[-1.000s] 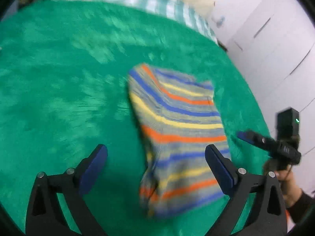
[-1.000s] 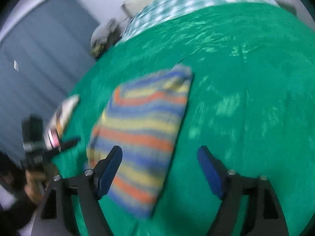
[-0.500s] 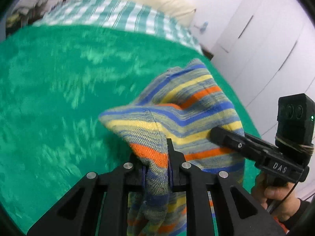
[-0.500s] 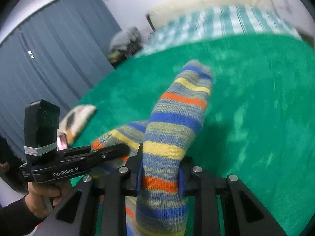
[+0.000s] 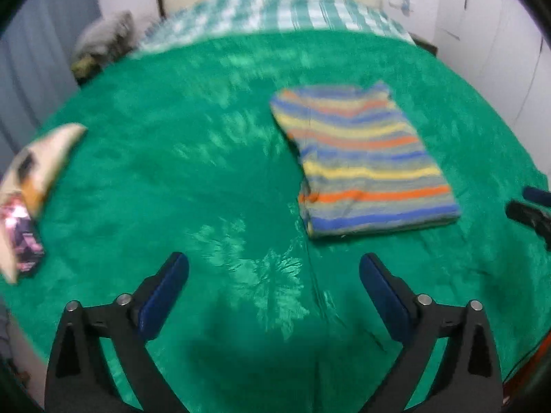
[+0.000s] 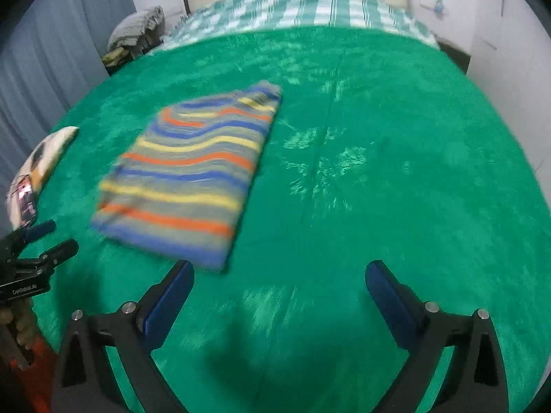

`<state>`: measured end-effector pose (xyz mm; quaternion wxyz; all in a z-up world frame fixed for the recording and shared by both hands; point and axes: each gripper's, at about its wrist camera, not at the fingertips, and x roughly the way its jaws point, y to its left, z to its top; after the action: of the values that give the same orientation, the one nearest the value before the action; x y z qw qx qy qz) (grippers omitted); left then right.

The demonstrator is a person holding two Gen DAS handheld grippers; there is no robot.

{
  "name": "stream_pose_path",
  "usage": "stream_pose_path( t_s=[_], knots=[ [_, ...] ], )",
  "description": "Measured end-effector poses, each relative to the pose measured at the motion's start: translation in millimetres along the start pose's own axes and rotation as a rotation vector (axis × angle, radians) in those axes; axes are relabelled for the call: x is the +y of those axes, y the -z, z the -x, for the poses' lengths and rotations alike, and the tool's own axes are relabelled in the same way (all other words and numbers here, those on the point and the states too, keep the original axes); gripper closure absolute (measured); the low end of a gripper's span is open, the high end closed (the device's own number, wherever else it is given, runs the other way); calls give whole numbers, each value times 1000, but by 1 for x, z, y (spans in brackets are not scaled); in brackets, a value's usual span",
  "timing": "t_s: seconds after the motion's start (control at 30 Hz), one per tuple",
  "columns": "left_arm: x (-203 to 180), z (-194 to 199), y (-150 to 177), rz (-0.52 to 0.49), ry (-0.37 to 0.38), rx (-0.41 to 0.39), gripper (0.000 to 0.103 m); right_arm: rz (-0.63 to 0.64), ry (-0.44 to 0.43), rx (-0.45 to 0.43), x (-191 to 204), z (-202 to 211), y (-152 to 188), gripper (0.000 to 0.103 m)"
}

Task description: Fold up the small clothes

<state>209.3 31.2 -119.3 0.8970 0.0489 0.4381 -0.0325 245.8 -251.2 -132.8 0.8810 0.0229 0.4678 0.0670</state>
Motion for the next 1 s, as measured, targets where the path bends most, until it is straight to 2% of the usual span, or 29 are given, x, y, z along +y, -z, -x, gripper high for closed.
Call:
stream_pose_path(
  t_s=[0.2,0.27,0.33,0.47,0.77,1.0],
  knots=[
    [-7,69,-11,27,-39,-57,2,92,-11,-130,41,89,15,0],
    [-8,92,-10,33,-66,-72,2,117,-2,-165,53,113,20,0],
    [-8,102,-10,45,-84,-78,2,122,-4,-180,62,119,17,0],
    [-7,123,-3,84,-89,-74,2,113,3,-162,72,134,24,0],
    [-18,166,12,60,-109,-67,2,94,-16,-113,88,173,48,0],
    [-22,184,28,34,-98,3,2,119,-1,-66,103,210,69,0]
  ],
)
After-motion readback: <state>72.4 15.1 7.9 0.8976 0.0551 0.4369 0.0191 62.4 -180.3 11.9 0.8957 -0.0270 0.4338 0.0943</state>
